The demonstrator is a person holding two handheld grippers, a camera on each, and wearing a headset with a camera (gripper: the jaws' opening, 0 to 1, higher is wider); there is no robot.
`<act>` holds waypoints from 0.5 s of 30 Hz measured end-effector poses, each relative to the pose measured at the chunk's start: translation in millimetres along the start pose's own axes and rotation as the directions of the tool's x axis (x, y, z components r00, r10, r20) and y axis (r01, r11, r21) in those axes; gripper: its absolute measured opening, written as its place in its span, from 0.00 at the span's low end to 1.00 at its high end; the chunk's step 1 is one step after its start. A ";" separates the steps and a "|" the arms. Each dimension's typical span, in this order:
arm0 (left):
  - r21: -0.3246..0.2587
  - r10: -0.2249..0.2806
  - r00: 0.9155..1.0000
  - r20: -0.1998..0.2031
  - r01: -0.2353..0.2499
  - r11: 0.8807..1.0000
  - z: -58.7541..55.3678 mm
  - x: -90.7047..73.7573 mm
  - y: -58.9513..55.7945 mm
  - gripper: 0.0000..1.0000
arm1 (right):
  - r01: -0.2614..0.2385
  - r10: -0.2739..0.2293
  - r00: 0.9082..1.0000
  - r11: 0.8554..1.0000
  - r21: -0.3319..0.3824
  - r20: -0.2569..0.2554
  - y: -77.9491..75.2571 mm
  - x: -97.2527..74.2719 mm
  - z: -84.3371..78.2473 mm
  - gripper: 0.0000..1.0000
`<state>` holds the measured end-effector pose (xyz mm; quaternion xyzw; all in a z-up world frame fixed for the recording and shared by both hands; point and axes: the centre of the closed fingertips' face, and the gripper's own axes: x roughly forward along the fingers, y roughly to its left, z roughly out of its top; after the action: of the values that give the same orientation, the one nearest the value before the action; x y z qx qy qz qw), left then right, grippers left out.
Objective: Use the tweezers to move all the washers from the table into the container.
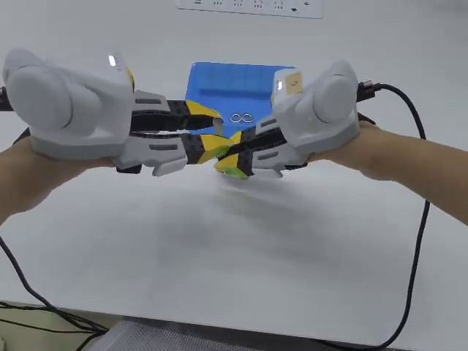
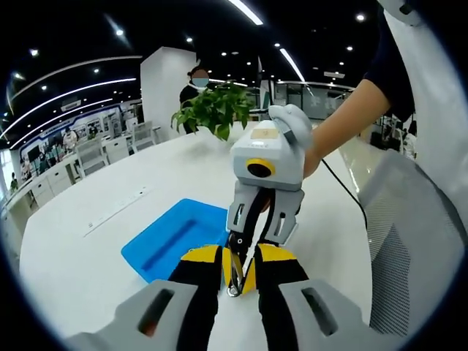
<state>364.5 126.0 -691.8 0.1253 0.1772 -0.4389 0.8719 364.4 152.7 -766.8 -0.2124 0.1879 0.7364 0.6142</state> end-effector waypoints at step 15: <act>-0.103 0.136 0.988 0.079 -0.128 0.986 4.5 -28.5 -4.7 0.52 | 0.054 -0.055 0.997 0.998 0.015 0.055 17.2 -39.8 34.2 0.09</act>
<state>345.9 142.2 -676.0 0.0749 0.1522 -0.3759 0.9110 350.8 135.3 -716.2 -0.1929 0.1700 0.7236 0.6405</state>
